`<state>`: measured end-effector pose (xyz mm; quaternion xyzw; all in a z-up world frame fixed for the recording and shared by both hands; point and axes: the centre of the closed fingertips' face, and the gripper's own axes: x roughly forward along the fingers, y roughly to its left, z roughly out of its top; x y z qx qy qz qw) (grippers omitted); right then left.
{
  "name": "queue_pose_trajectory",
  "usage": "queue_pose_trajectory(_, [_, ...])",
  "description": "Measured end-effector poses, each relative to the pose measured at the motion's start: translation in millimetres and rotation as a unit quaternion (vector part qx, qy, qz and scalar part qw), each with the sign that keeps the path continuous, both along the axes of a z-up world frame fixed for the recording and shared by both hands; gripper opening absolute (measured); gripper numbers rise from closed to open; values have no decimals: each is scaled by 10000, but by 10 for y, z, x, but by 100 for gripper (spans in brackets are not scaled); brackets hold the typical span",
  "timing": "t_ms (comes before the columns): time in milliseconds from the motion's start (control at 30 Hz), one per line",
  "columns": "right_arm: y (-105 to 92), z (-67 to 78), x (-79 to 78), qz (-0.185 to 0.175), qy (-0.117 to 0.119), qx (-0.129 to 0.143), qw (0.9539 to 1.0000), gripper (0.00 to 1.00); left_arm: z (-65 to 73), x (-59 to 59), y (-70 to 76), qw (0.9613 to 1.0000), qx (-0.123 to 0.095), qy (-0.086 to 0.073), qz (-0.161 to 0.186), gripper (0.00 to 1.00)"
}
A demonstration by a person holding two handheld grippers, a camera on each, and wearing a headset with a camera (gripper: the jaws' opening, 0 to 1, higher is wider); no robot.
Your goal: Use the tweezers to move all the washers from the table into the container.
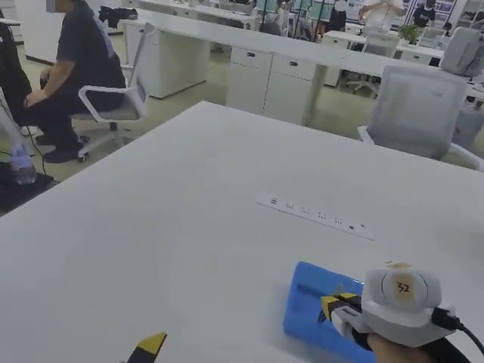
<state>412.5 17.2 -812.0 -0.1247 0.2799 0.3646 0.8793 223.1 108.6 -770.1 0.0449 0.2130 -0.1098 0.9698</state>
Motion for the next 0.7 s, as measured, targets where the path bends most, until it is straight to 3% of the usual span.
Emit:
queue_pose_trajectory(167, [4,6,16,8,-57,-21,10000,2,4,-1,0,10000,-1,-2,-1,87])
queue_pose_trajectory(333, [-17,11,19,-45,59,-23,10000,2,14,-5,-4,10000,-6,-4,-8,87])
queue_pose_trajectory(700, [-66,363,-77,-56,-213,331,9992,2,38,-12,-1,10000,-10,-36,3,87])
